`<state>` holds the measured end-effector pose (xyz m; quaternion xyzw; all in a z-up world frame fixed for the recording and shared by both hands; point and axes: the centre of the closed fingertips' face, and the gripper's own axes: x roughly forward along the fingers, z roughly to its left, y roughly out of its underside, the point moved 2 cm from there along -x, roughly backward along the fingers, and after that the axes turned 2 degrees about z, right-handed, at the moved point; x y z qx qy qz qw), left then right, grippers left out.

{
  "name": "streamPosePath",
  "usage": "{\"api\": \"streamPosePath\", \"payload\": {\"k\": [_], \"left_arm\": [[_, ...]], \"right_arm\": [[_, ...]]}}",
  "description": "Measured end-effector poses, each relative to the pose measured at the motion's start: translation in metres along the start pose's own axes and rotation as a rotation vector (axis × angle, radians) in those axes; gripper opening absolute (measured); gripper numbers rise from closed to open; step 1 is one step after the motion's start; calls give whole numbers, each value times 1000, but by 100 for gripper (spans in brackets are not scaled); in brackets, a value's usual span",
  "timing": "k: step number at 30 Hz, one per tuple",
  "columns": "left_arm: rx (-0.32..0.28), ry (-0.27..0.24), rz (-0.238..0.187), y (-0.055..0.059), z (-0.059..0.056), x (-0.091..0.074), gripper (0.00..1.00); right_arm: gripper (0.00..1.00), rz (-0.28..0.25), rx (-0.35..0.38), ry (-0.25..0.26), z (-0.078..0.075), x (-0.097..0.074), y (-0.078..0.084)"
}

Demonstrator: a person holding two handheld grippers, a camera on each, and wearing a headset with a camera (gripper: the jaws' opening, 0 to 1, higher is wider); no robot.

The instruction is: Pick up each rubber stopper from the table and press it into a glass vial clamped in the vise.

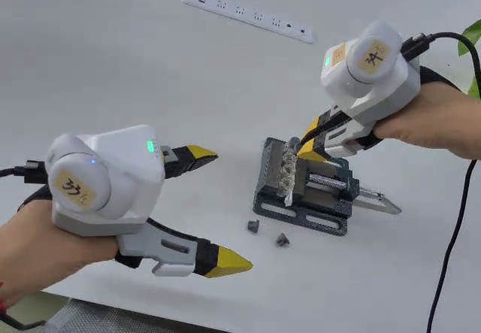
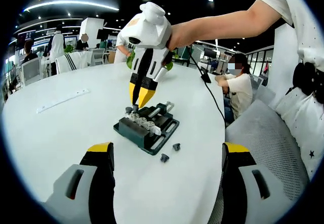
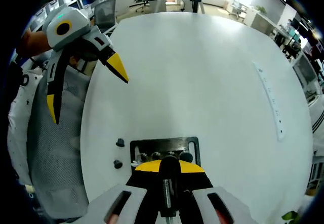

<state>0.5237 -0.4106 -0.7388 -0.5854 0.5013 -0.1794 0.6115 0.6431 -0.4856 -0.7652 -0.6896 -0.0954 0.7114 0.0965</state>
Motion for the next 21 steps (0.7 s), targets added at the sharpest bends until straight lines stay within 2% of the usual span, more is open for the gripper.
{"api": "streamPosePath", "payload": {"k": [5,21], "left_arm": [[-3,1,-2,2,2,0,88],[-17,7,-15,5,2,-1,87]], "right_arm": [[5,37,-19,-2,-2,5,3],[5,85,-39,-15,-2,12,3]]}}
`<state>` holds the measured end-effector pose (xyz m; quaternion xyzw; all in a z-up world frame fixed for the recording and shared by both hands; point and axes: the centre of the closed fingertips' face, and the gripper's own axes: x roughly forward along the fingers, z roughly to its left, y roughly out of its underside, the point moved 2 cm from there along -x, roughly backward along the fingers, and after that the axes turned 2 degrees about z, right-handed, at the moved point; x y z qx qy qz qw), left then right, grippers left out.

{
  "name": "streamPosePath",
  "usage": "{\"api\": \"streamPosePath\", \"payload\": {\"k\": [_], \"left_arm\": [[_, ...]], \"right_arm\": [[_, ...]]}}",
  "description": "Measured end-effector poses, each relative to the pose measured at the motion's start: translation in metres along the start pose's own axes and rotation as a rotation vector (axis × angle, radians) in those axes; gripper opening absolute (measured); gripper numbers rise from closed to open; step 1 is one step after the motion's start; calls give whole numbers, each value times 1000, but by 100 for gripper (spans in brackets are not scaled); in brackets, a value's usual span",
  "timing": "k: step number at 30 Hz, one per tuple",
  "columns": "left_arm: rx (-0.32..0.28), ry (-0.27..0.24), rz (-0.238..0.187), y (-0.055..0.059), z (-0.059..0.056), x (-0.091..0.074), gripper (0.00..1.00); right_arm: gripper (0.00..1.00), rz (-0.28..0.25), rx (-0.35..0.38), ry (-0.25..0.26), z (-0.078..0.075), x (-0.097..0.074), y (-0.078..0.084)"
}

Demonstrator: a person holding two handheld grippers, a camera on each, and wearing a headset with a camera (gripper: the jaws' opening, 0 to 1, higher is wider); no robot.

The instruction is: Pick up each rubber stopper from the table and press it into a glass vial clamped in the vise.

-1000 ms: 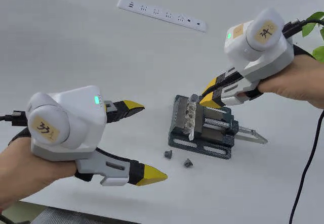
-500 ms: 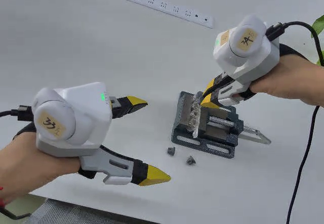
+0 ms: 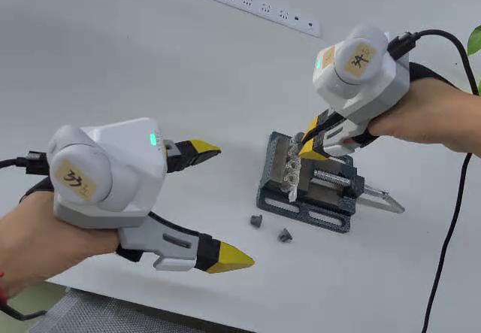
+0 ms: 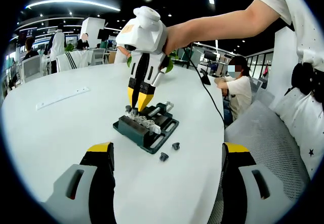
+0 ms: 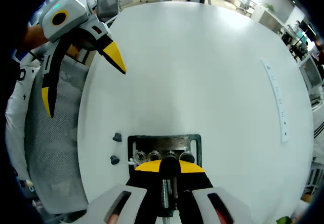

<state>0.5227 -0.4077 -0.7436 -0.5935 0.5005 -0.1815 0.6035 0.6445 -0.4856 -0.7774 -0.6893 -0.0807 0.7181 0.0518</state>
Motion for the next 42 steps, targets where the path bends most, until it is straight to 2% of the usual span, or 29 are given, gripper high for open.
{"api": "streamPosePath", "payload": {"k": [22,33,38,42], "left_arm": [[-11,5,-8,1,-1,0,86],[-17,9,-15,0,0,0,85],[-22,10,-19,-1,-1,2,85],[-23,12,-20,-1,-1,3,85]], "right_arm": [[5,104,-35,0,-1,3,-2],[5,157,-4,-2,-2,6,-4],[5,175,24,4,-2,5,-5],[5,185,74,2,-4,6,-5]]}}
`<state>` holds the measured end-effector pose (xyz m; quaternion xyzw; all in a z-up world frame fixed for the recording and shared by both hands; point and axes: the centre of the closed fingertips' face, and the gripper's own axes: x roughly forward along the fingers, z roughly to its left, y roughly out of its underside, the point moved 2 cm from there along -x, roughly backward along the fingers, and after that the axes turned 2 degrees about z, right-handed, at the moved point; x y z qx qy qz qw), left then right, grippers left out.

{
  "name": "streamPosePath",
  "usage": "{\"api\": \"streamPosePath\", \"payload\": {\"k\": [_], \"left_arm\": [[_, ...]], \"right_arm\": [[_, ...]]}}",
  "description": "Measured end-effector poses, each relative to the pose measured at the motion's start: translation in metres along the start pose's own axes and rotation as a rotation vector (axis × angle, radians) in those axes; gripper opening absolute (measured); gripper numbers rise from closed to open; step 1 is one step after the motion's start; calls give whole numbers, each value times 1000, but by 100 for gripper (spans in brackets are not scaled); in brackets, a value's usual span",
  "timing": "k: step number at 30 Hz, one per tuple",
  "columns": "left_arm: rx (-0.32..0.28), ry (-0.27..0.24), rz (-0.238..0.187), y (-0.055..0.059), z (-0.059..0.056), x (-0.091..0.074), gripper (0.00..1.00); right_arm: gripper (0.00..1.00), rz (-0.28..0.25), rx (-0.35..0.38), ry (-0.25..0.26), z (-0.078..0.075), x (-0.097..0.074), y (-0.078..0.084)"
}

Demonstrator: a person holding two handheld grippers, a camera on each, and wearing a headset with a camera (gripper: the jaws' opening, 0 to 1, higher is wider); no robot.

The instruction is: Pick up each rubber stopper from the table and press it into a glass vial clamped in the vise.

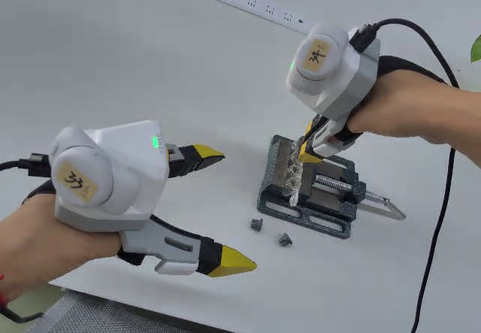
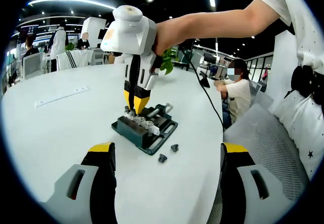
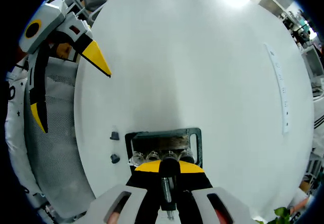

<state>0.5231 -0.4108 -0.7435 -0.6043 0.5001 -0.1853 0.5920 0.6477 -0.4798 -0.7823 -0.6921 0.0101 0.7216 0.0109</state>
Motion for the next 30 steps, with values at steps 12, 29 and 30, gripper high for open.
{"api": "streamPosePath", "payload": {"k": [12,29,30], "left_arm": [[10,8,-1,-3,-5,2,84],[2,6,-2,-1,-3,2,83],[4,6,0,-1,-2,2,83]], "right_arm": [[7,-73,74,19,2,-2,4],[10,-135,85,15,3,-1,2],[11,-141,91,16,3,-2,3]]}}
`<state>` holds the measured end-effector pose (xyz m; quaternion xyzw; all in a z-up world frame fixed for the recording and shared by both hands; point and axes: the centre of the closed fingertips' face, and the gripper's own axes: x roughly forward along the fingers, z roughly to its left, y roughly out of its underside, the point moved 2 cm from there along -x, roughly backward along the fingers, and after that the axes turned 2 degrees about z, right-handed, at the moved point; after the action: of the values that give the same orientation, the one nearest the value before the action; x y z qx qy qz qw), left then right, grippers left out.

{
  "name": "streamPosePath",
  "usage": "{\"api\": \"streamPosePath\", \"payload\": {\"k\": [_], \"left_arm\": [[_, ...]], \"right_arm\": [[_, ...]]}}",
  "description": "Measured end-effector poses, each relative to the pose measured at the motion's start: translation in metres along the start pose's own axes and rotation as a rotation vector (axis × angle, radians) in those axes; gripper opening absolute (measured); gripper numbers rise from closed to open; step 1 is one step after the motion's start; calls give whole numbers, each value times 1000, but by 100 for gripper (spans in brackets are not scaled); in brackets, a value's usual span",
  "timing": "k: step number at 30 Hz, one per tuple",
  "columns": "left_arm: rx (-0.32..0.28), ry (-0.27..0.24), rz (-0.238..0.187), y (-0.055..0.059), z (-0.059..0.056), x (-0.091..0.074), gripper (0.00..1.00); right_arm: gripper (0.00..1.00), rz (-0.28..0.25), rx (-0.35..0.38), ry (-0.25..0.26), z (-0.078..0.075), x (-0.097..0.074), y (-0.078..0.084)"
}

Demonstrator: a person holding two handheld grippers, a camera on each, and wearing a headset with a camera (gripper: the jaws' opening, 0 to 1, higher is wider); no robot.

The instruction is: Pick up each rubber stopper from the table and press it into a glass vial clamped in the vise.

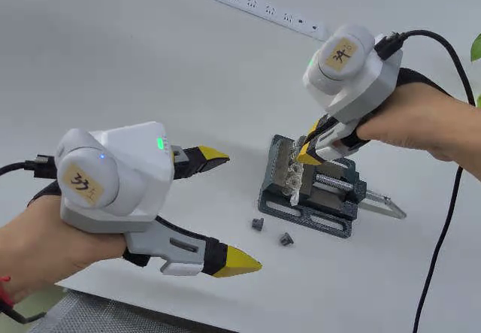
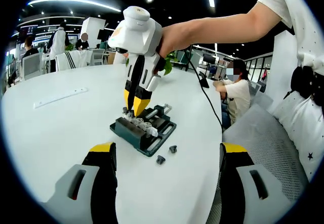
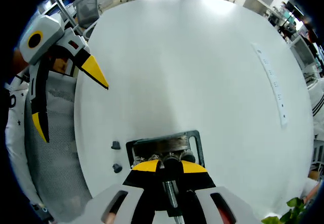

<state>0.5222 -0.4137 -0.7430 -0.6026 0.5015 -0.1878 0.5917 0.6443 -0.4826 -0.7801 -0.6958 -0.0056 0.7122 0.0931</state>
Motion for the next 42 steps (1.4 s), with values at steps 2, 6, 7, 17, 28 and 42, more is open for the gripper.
{"api": "streamPosePath", "payload": {"k": [2,6,7,17,28,42], "left_arm": [[-2,1,0,0,0,0,83],[-1,3,3,1,-1,0,83],[-3,2,1,1,-1,0,83],[-9,3,1,2,-1,-1,82],[-14,4,4,3,-2,0,81],[-20,5,1,3,-1,0,80]], "right_arm": [[11,-29,8,10,-2,-4,-3],[11,-47,9,22,-5,-9,-5],[9,-56,11,26,-6,-11,-6],[2,-52,8,22,-10,-14,1],[0,-59,12,-11,-2,-7,1],[1,-56,14,-26,-2,-4,0]]}}
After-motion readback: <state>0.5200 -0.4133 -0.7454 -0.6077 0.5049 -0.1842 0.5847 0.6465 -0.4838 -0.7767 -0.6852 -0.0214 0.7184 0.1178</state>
